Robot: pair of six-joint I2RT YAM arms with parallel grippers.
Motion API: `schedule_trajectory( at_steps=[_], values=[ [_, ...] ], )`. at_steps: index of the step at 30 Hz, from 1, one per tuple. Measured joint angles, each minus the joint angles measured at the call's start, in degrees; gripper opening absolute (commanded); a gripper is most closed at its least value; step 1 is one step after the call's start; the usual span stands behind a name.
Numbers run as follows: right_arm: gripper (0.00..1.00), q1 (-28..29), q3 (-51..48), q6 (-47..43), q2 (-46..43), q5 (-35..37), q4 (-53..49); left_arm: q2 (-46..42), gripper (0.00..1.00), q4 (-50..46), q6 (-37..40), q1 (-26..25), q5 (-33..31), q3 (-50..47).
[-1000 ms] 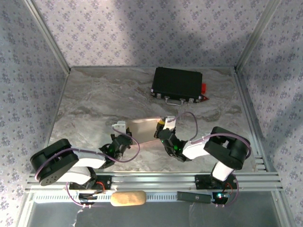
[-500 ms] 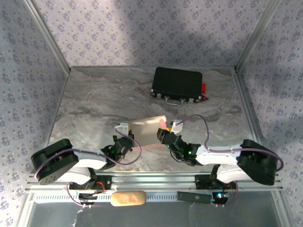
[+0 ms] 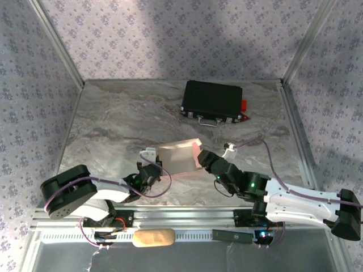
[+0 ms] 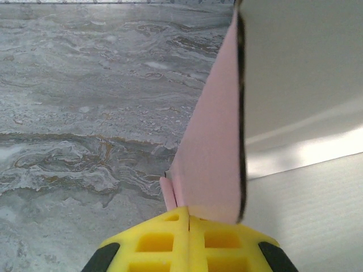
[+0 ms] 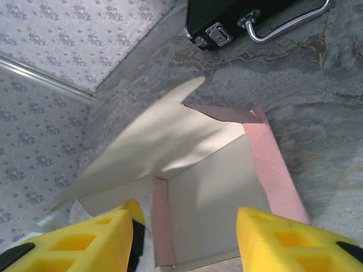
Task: Fold the paper box
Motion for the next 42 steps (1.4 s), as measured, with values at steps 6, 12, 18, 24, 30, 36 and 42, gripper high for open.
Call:
schedule_trajectory(
  at_steps=[6, 12, 18, 24, 30, 36, 42],
  values=[
    [0.66, -16.94, 11.43, -9.44, 3.41, -9.77, -5.97, -0.2, 0.0, -0.48, 0.02, 0.0, -0.04, 0.07],
    [0.63, -34.67, 20.5, -28.37, 12.09, -28.39, -11.39, -1.18, 0.0, -2.23, 0.33, 0.0, -0.17, 0.39],
    [0.43, -34.8, 16.24, -36.83, 15.23, -31.91, -12.87, -1.7, 0.0, -3.69, 0.68, 0.0, -0.17, 0.79],
    [0.34, -27.1, 1.57, -36.41, 11.17, -30.05, -9.38, -1.62, 0.0, -3.96, 0.7, 0.0, -0.22, 0.96],
    [0.46, -19.91, -0.35, -37.42, 25.99, -26.97, -1.22, -1.62, 0.0, -4.68, 1.11, 0.0, -0.22, 1.62],
    [0.48, -19.3, 3.8, -39.85, 31.58, -21.24, 1.7, -2.1, 0.0, -6.95, 1.29, 0.02, -0.76, 1.97],
    [0.44, -22.05, 4.24, -42.21, 33.27, -21.31, 4.44, -4.7, 0.0, -12.11, 1.27, 1.22, 1.42, 4.07]
  ],
)
